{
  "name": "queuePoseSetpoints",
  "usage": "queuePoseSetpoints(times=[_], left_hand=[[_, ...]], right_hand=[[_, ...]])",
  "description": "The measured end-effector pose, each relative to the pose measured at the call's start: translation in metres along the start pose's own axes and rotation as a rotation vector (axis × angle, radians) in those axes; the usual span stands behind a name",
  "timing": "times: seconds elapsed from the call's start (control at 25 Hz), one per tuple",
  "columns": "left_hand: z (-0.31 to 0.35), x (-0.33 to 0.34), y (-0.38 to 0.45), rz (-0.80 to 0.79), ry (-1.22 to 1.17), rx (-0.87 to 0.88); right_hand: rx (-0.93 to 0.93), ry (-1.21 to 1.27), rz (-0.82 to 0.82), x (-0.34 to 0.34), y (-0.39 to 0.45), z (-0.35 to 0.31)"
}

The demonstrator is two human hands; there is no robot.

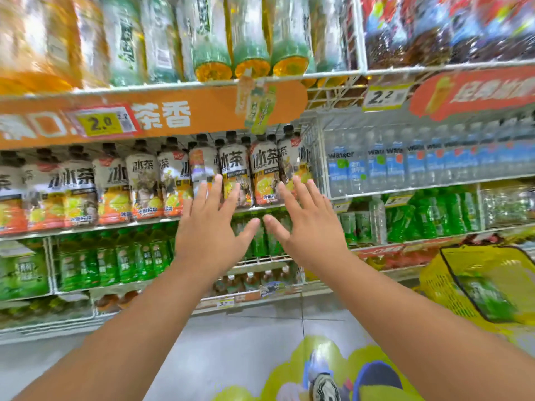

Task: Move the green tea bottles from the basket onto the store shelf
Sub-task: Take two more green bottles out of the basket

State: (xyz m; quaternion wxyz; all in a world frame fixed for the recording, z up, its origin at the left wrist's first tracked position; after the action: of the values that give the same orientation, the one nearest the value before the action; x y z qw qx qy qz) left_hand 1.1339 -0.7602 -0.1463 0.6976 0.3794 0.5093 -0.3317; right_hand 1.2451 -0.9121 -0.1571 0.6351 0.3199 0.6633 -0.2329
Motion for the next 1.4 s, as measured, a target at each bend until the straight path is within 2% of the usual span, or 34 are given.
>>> queuePoseSetpoints(times=[0.24, 0.44, 0.64, 0.88, 1.16, 1.4], left_hand=[[0.026, -0.126, -0.003, 0.125, -0.012, 0.074], [0.067, -0.172, -0.011, 0.126, -0.041, 0.148], [0.125, -0.155, -0.024, -0.044, -0.099, 0.217], [0.226, -0.126, -0.031, -0.052, -0.109, 0.367], [0.408, -0.075, -0.079, -0.138, -0.137, 0.51], [0.567, -0.061, -0.121, -0.124, -0.146, 0.619]], right_hand=[[0.044, 0.001, 0.135, -0.12, -0.037, 0.004], [0.135, -0.005, 0.154, -0.177, -0.07, 0.032], [0.263, 0.044, 0.155, -0.197, -0.118, 0.086], [0.412, 0.001, 0.158, -0.202, -0.185, 0.175], [0.555, -0.063, 0.145, -0.201, -0.309, 0.326], [0.624, -0.094, 0.19, -0.227, -0.4, 0.451]])
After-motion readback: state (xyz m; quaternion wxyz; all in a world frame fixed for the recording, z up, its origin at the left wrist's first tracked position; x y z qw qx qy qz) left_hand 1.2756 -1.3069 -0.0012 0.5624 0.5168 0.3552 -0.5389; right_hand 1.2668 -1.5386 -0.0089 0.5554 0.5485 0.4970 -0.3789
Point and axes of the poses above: each hand's wrist, its own y-axis towards the middle knuckle, its own x-axis out of the palm, z = x × y, the point moved 3 cm from there along y, towards the middle knuckle, and after that the axes turned 7 degrees about -y, right-handed, at the moved point
